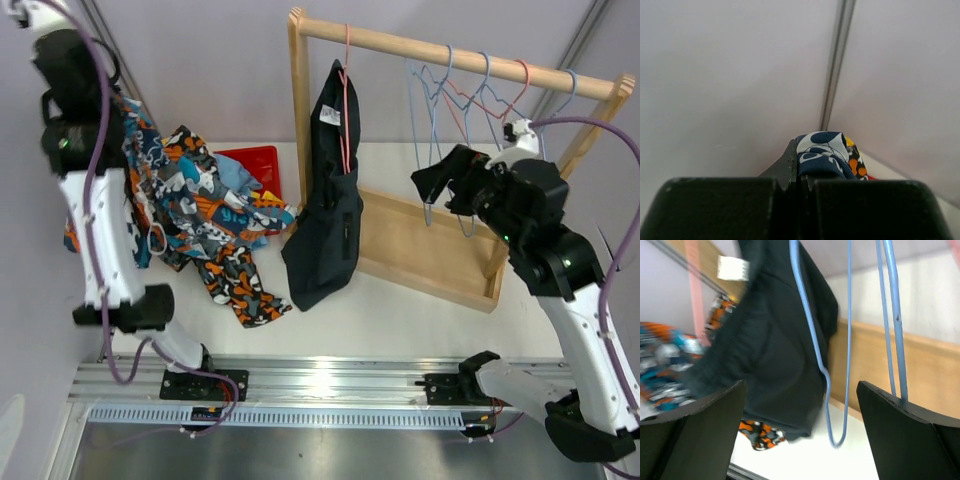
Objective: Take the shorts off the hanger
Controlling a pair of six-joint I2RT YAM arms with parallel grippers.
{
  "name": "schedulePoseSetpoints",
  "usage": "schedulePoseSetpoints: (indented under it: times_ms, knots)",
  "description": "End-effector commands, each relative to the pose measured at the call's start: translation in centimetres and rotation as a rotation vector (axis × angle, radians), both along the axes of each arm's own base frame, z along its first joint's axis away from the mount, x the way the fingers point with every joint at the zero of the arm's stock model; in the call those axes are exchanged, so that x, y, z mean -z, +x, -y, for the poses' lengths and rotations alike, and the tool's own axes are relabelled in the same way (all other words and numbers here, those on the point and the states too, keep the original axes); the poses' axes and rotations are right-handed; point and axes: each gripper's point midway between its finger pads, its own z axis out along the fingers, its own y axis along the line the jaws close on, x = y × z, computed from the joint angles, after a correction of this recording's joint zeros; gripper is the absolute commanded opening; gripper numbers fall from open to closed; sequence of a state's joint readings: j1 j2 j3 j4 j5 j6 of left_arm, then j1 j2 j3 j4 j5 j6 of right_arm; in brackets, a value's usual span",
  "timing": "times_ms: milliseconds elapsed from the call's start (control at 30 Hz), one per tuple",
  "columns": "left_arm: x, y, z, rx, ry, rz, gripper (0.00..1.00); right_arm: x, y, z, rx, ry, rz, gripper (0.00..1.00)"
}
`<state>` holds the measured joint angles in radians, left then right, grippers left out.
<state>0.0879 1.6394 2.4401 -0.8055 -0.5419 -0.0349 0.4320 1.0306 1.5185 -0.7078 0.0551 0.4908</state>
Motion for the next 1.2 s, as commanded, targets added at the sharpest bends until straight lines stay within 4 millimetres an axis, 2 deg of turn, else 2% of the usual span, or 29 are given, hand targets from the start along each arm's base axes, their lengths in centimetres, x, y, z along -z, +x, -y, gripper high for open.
schedulePoseSetpoints:
  times_ms: [0, 33, 67, 167, 200, 233, 267, 300, 333, 367, 400, 433, 467, 533, 567, 600, 633, 667, 700, 733, 767, 800, 833, 867, 933, 1033, 1100, 1133, 1167]
  knots:
    - [7.8, 7.6, 0.9, 0.108, -0.116, -0.147, 0.00, -3.8, -2.0, -1.9, -0.155, 0.042, 0.163, 0.99]
    - [10.3, 9.5, 0.9, 0.113, -0.142, -0.194, 0.00, -4.7, -3.3, -3.0, -0.251, 0.054, 0.205, 0.99]
    - [11.7, 10.3, 1.1, 0.121, -0.156, -0.224, 0.00, -6.0, -3.7, -3.7, -0.296, 0.074, 0.263, 0.99]
    - [16.4, 12.8, 1.2, 0.133, -0.211, -0.310, 0.00, -7.7, -5.1, -5.8, -0.431, 0.100, 0.317, 0.99]
    - [17.7, 13.2, 1.3, 0.131, -0.225, -0.335, 0.03, -9.0, -5.6, -6.0, -0.453, 0.103, 0.345, 0.99]
    - [19.4, 13.5, 1.3, 0.132, -0.245, -0.363, 0.19, -9.5, -5.7, -6.4, -0.471, 0.100, 0.356, 0.99]
    - [21.0, 14.0, 1.6, 0.155, -0.264, -0.385, 0.48, -9.5, -5.7, -7.5, -0.506, 0.081, 0.357, 1.00]
    - [21.7, 14.1, 1.7, 0.157, -0.278, -0.394, 0.76, -9.9, -5.8, -8.0, -0.520, 0.075, 0.366, 0.99]
    - [23.1, 14.0, 1.8, 0.155, -0.300, -0.420, 0.99, -11.3, -6.0, -8.0, -0.510, 0.074, 0.396, 0.99]
    - [23.9, 13.6, 1.9, 0.150, -0.314, -0.442, 0.99, -11.1, -5.5, -9.2, -0.534, 0.054, 0.391, 0.99]
    - [24.1, 13.2, 2.1, 0.144, -0.333, -0.444, 0.99, -12.5, -5.6, -9.3, -0.531, 0.054, 0.424, 0.99]
    - [23.7, 12.7, 2.4, 0.153, -0.337, -0.436, 0.99, -12.6, -4.9, -9.6, -0.515, 0.042, 0.414, 0.99]
    - [24.0, 11.3, 3.1, 0.168, -0.334, -0.439, 0.99, -11.7, -3.5, -10.9, -0.523, 0.015, 0.388, 0.99]
    - [21.6, 9.7, 4.1, 0.205, -0.307, -0.368, 0.99, -12.6, -2.2, -11.2, -0.490, 0.002, 0.393, 0.99]
    - [24.9, 8.8, 5.1, 0.230, -0.313, -0.414, 0.99, -12.3, -1.4, -11.5, -0.476, -0.007, 0.383, 0.99]
    - [21.5, 6.7, 6.3, 0.292, -0.308, -0.329, 0.99, -11.3, 0.3, -12.4, -0.468, -0.027, 0.357, 0.99]
    - [23.7, 5.7, 7.1, 0.323, -0.320, -0.362, 0.99, -11.6, 0.9, -12.6, -0.464, -0.027, 0.370, 0.99]
    - [22.8, 4.7, 8.2, 0.357, -0.317, -0.338, 0.99, -11.4, 1.5, -13.0, -0.464, -0.029, 0.370, 0.99]
    - [20.3, 2.8, 9.3, 0.401, -0.303, -0.274, 0.99, -10.6, 2.9, -13.4, -0.456, -0.037, 0.352, 0.99]
    - [19.9, 2.0, 10.1, 0.432, -0.296, -0.260, 0.99, -10.5, 3.6, -13.6, -0.453, -0.031, 0.353, 0.99]
    - [21.0, 0.9, 11.0, 0.450, -0.305, -0.287, 0.99, -10.5, 4.1, -13.8, -0.448, -0.026, 0.349, 0.98]
    - [20.6, 0.2, 12.5, 0.491, -0.300, -0.277, 0.99, -9.7, 5.2, -14.2, -0.440, -0.026, 0.328, 0.97]
    - [19.2, -1.3, 13.0, 0.513, -0.292, -0.237, 0.99, -9.6, 5.7, -14.3, -0.433, -0.021, 0.327, 0.96]
    - [20.5, -2.2, 13.9, 0.537, -0.300, -0.264, 0.99, -9.2, 6.2, -14.6, -0.430, -0.020, 0.319, 0.93]
    - [20.8, -4.3, 14.9, 0.574, -0.305, -0.250, 0.99, -8.4, 7.1, -15.3, -0.427, -0.009, 0.301, 0.90]
    - [20.6, -6.2, 16.2, 0.635, -0.314, -0.214, 0.99, -7.3, 8.0, -16.4, -0.429, 0.000, 0.283, 0.81]
    - [21.6, -7.7, 16.6, 0.654, -0.325, -0.205, 0.99, -6.8, 8.3, -16.9, -0.429, 0.003, 0.273, 0.68]
    - [23.0, -8.1, 16.7, 0.656, -0.333, -0.225, 0.99, -6.6, 8.4, -17.2, -0.433, 0.009, 0.270, 0.61]
    - [22.8, -8.7, 16.8, 0.665, -0.335, -0.208, 0.99, -6.1, 8.7, -17.6, -0.436, 0.014, 0.254, 0.43]
